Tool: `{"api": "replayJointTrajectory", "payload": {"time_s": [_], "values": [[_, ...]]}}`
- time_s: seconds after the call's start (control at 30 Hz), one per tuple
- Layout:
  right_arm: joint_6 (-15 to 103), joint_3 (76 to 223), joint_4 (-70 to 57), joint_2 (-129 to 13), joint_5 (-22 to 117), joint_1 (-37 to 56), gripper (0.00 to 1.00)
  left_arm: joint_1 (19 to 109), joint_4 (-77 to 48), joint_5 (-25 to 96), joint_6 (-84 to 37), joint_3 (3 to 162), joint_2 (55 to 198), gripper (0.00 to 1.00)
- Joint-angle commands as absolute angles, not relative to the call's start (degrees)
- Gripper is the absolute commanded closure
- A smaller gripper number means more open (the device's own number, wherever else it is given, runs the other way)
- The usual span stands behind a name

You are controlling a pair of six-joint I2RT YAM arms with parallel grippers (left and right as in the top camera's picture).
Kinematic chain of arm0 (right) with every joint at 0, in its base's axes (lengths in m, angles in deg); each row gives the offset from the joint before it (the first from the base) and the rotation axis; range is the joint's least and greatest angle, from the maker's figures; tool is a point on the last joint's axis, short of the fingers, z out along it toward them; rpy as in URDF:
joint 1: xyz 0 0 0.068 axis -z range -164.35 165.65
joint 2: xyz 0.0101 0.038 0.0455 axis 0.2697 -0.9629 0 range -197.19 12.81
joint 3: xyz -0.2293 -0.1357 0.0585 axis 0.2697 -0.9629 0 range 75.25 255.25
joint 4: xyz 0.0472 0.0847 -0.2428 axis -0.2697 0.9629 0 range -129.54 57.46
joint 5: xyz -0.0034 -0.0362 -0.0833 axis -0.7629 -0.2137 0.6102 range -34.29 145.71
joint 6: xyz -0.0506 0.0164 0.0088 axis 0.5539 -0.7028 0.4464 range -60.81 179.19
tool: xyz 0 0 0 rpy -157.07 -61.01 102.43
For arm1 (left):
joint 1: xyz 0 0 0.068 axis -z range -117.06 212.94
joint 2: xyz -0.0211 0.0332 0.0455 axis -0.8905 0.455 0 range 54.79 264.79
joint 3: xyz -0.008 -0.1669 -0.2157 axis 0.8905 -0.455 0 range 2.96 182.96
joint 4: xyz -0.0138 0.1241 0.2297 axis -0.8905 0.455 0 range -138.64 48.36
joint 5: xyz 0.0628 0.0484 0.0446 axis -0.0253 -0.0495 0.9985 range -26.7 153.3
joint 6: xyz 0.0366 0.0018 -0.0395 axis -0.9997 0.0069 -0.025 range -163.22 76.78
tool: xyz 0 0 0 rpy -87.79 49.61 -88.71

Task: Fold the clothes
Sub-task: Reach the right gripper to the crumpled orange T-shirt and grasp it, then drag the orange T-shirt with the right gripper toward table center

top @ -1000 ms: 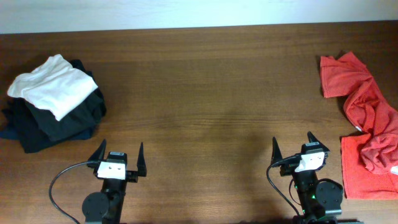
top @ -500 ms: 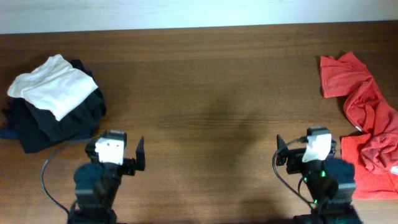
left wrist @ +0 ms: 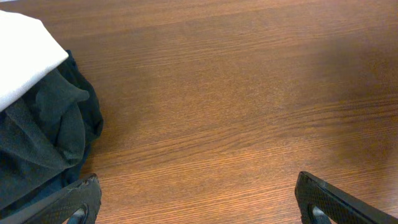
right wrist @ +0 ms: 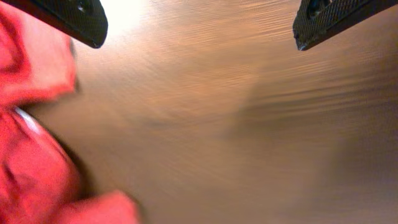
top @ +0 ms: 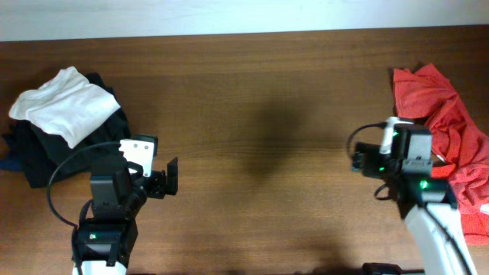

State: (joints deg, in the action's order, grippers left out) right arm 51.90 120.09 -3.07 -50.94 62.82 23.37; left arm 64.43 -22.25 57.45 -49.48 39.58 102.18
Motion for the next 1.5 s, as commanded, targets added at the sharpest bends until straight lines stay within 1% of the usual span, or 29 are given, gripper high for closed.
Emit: {"api": "replayJointTrajectory", "payload": {"time_s": [0.0,0.07,0.17,0.43,0.47,0.5,0.53,0.6,0.63,0.67,0.73,0.8,0.83,0.93,1.03,1.1,1.23,1.27,1.4,1.47], "values": [[44.7,120.9,-2.5,-57.5,70.6,32.7,0.02,64.7,-22.2,56.5,-50.0,40.7,102.3,0.01],[43.8,120.9,-2.5,-61.6,70.6,37.8,0.02,64.7,-22.2,56.5,-50.0,40.7,102.3,0.01],[38.7,120.9,-4.1,-69.6,71.0,46.5,0.02,64.7,-22.2,56.5,-50.0,40.7,102.3,0.01],[36.1,120.9,-8.3,-79.6,70.9,55.2,0.03,64.7,-22.1,56.5,-50.0,40.7,102.4,0.01],[36.1,120.9,-8.8,-80.6,69.6,55.9,0.09,64.7,-22.1,56.5,-50.0,40.7,102.4,0.01],[36.1,120.9,-8.8,-81.0,68.9,56.0,0.20,64.7,-22.1,56.5,-50.0,40.7,102.4,0.01],[36.2,120.9,-8.9,-81.3,68.1,56.0,0.33,64.7,-22.1,56.5,-50.0,40.7,102.4,0.01],[36.2,120.9,-8.9,-81.5,66.6,55.9,0.51,64.7,-22.1,56.5,-50.0,40.7,102.4,0.01],[36.1,120.9,-8.9,-81.5,66.3,55.9,0.66,64.7,-22.1,56.5,-50.0,40.7,102.4,0.01],[36.2,120.9,-8.9,-81.5,65.6,55.9,0.78,64.7,-22.1,56.5,-50.0,40.7,102.4,0.01],[36.2,120.9,-8.9,-81.5,63.4,55.9,0.96,64.7,-22.1,56.5,-50.0,40.7,102.4,0.01],[36.3,120.9,-8.8,-81.5,58.5,55.8,0.96,64.7,-22.2,56.5,-50.0,40.7,102.4,0.01],[37.3,120.9,-8.8,-81.4,53.5,55.8,0.96,64.7,-22.2,56.5,-50.0,40.7,102.4,0.01],[45.0,120.9,-8.0,-81.4,37.3,54.5,0.96,64.7,-22.2,56.5,-50.0,40.7,102.4,0.01],[52.2,120.9,-5.6,-80.7,29.7,49.0,0.96,64.7,-22.2,56.5,-50.0,40.7,102.4,0.01],[59.1,120.9,-3.7,-79.6,23.0,41.0,0.96,64.7,-22.3,56.5,-50.0,40.7,102.4,0.01],[60.9,120.9,-5.0,-78.1,14.3,26.2,0.96,64.7,-22.4,56.5,-50.0,40.7,102.4,0.01],[60.5,120.9,-6.2,-77.8,12.9,22.7,0.96,64.7,-22.4,56.5,-50.0,40.7,102.4,0.01],[53.2,122.0,-14.6,-77.4,12.2,9.0,0.96,64.7,-22.5,56.5,-50.0,40.7,102.4,0.01],[50.2,123.6,-19.4,-77.4,12.7,3.9,0.95,64.7,-22.8,56.5,-50.0,40.7,102.4,0.01]]}}
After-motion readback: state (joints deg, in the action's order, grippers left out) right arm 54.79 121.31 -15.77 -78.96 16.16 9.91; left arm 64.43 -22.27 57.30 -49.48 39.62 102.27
